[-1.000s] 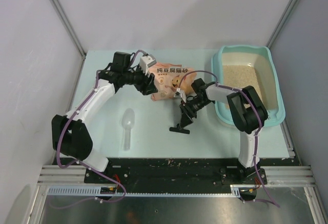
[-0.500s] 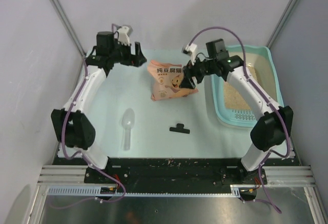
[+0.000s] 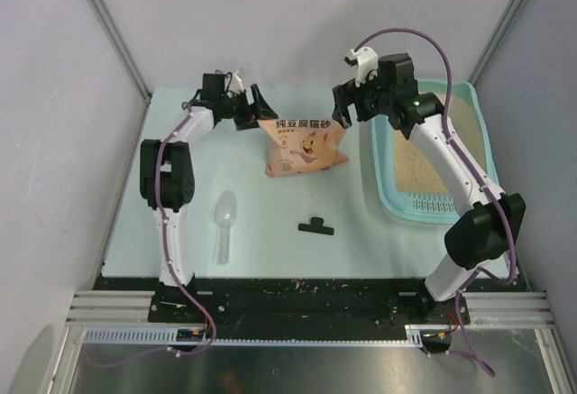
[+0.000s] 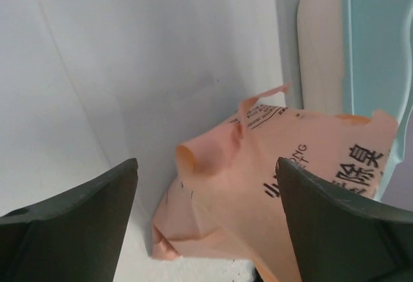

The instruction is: Fill the litter box with clean litter

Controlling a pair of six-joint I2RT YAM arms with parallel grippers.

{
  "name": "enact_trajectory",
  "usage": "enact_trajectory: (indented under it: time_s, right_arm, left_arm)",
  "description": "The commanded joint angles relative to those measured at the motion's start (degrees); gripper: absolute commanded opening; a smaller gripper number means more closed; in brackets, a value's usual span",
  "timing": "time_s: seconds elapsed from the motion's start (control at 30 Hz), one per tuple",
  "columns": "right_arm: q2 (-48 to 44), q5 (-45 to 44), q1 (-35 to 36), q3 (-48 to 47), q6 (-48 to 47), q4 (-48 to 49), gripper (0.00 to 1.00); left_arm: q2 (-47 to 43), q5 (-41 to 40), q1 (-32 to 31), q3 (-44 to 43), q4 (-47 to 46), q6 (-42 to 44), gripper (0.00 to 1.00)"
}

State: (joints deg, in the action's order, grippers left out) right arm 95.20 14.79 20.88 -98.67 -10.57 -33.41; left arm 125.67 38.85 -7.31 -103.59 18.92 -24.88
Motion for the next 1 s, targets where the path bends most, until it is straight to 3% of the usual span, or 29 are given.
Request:
enact_trajectory:
  time_s: [0.0,0.2,0.23,0.33,0.37,0.4,0.43,0.5,0.67,0.77,0.97]
  right_arm:
    - [-3.18,-5.38,0.12,1.55,-0.68,2.99,0.93]
    - [-0.38,-5.56,-0.14,1.56,-1.74,3.53,0.93]
    - [0.25,-5.56,-0.14,1.29,-2.08,3.53,0.93]
    - [4.44,-4.86,-1.10,-1.60,-3.06,2.83,0.93]
    - [6.04,-3.46,-1.98,-3.35,-2.01,2.04,0.94]
    - [7.79,-1.36,-3.03,-8.68,-1.39,0.12,0.94]
    - [11.64,5.36,-5.39,-11.08,-1.04,-0.86,0.93]
    - [15.26,10.85,-6.90,-15.74,-1.29,-2.97,0.91]
    - [22.91,19.13,-6.91,-23.93,-8.50,-4.21,0.91]
    - [24.59,26.07,-6.82,-24.11,-12.01,-2.19,0.91]
    - [26.70,29.07,-4.01,-24.02,-15.27,2.55,0.92]
  left_arm:
    - [2.47,9.29,-1.47,-5.04,-8.98,-5.70,0.88]
    - [3.10,16.59,-2.36,-4.78,-18.73,-12.28,0.61]
    - [2.75,17.57,-2.36,-4.08,-22.57,-13.34,0.49]
    - [0.73,19.33,-2.27,-2.49,-26.91,-15.46,0.32]
    - [0.29,19.77,-2.27,-1.71,-27.96,-15.63,0.28]
    - [-0.42,20.12,-2.18,-1.44,-28.23,-15.46,0.18]
    - [-2.08,20.47,-2.18,-1.26,-28.23,-14.94,0.13]
    - [-4.01,20.83,-2.01,0.40,-28.67,-14.41,0.00]
    - [-9.64,22.32,-2.01,5.67,-29.99,-13.96,0.00]
    - [-11.31,23.46,-2.18,6.82,-30.60,-14.23,0.00]
    - [-13.69,24.25,-2.18,8.93,-30.61,-14.14,0.01]
